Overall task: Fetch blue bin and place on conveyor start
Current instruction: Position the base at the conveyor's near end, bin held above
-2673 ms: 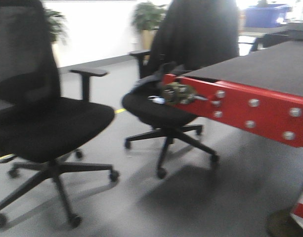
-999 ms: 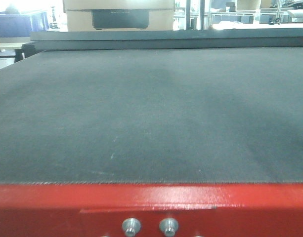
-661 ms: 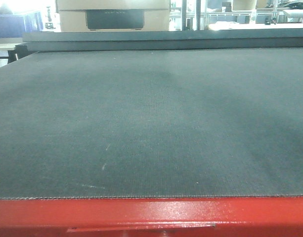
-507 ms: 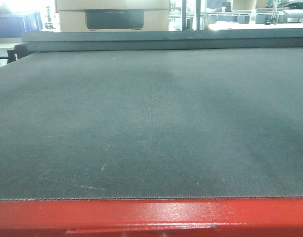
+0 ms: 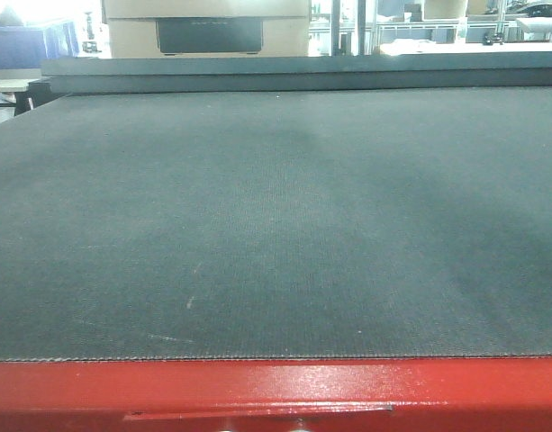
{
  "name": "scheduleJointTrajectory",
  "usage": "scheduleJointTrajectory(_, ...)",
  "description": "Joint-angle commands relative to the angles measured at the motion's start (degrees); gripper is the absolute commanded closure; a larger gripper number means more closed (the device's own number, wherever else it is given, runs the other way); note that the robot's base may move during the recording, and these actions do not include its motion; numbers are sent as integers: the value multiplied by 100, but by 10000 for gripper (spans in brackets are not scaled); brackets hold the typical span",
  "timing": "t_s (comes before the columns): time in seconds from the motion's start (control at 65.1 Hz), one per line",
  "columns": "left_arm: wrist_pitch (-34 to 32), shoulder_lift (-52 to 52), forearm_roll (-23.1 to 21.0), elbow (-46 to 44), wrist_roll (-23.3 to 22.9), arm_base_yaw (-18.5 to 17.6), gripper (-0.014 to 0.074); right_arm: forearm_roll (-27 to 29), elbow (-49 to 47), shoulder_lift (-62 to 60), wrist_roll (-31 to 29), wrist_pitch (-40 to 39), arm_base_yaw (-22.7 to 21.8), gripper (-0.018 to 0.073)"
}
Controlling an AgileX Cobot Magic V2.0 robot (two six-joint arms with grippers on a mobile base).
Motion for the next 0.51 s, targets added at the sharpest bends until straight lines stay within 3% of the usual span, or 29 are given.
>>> scheduleJointTrajectory(0.0,-170,-96,-160,-59,57,-26,708,26,-40,-68,-92,-517,3,711)
scheduleJointTrajectory(0.492,-170,-96,-160,-59,57,-26,708,26,-40,-68,-92,-517,3,711)
